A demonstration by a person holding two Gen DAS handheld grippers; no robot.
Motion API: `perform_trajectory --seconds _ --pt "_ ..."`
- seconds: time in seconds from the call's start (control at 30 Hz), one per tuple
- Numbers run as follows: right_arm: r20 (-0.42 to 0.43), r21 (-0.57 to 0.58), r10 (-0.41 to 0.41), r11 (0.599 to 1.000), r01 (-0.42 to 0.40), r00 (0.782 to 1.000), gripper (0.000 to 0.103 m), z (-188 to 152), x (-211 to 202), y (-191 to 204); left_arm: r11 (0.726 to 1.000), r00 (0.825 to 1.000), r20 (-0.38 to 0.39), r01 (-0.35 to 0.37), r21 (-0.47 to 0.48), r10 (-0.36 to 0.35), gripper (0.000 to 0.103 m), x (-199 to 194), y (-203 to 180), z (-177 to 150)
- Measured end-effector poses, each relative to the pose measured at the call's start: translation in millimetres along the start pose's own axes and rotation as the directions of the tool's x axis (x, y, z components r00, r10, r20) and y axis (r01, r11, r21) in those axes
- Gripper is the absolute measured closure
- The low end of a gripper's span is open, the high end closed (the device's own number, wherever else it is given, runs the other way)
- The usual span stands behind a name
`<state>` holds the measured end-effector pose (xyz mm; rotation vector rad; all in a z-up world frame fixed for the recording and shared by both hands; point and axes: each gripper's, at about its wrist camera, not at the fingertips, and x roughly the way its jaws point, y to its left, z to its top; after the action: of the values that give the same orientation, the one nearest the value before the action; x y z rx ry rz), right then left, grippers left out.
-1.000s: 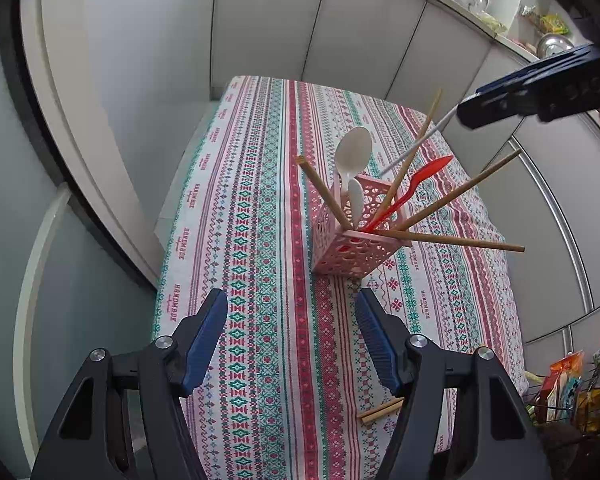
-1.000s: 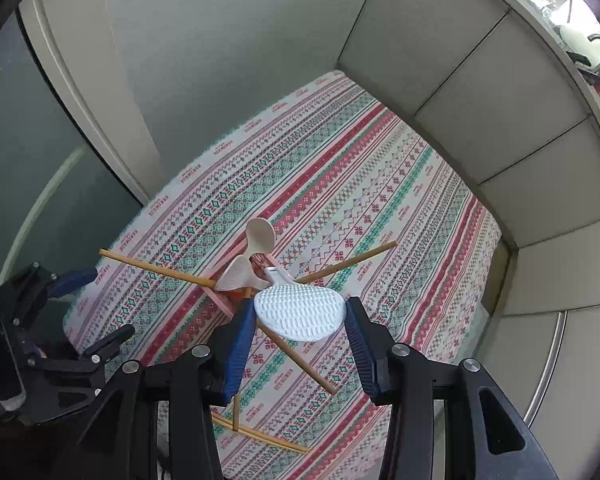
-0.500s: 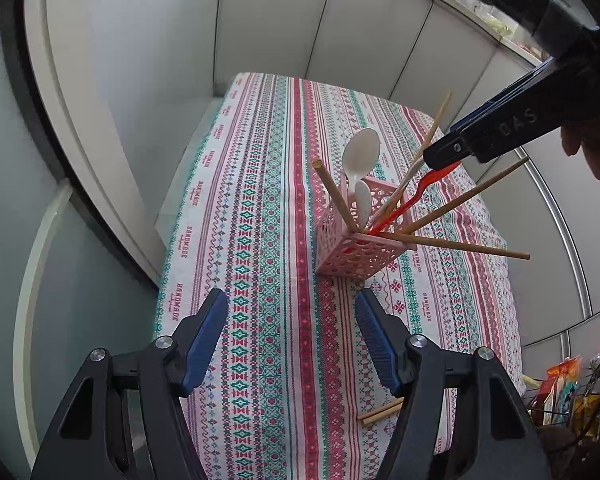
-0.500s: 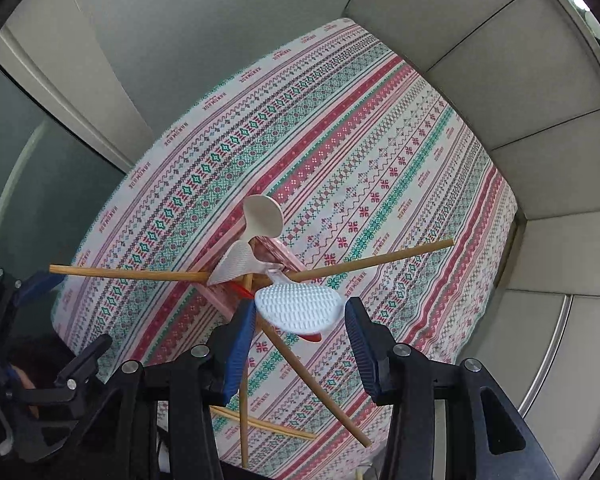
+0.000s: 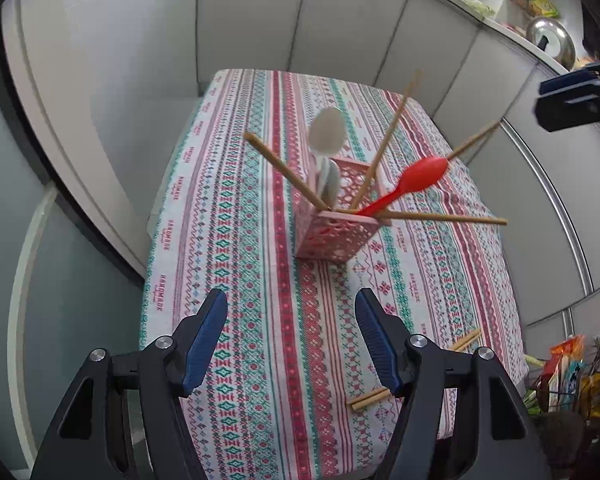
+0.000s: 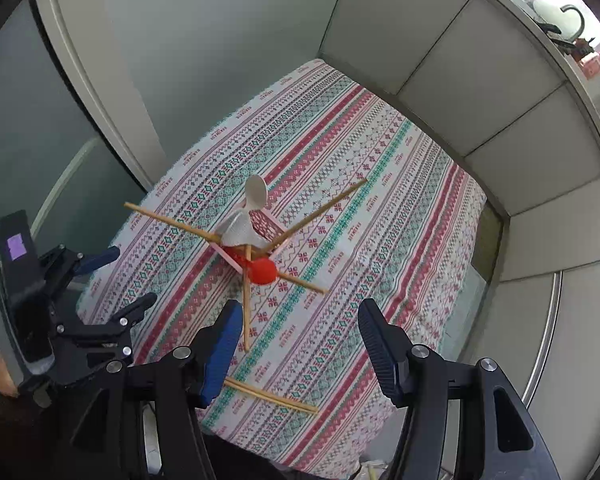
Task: Organize utensils
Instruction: 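Move both tools down to the two loose wooden chopsticks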
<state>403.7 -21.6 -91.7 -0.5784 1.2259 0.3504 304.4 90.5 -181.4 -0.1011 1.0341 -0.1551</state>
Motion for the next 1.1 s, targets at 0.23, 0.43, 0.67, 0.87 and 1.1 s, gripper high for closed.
perform_trajectory --seconds 0.23,0.43,0.67,0.87,1.1 --pt "0.039 0.108 0.046 0.993 -0.05 0.998 0.034 -72 -2 -19 0.996 0.999 -0.033 0.024 0.088 -0.022 0.03 0 -33 -16" --pt "0.077 0.24 0.109 0.963 -0.125 0.991 0.031 -133 32 -35 0.986 0.997 -0.073 0.044 0.159 -0.033 0.023 8 -60 -33" --pt "0.097 0.385 0.144 0.907 -0.17 0.985 0.03 -194 81 -47 0.962 0.99 -0.141 0.048 0.268 -0.01 0.022 33 -89 -54" --pt "0.1 0.471 0.144 0.865 -0.174 0.985 0.027 -229 118 -60 0.95 0.984 -0.179 0.037 0.309 0.02 0.022 52 -102 -60" --pt "0.059 0.499 0.155 0.851 -0.164 0.986 0.027 -246 145 -60 0.939 0.971 -0.235 0.052 0.339 0.031 0.023 78 -110 -61"
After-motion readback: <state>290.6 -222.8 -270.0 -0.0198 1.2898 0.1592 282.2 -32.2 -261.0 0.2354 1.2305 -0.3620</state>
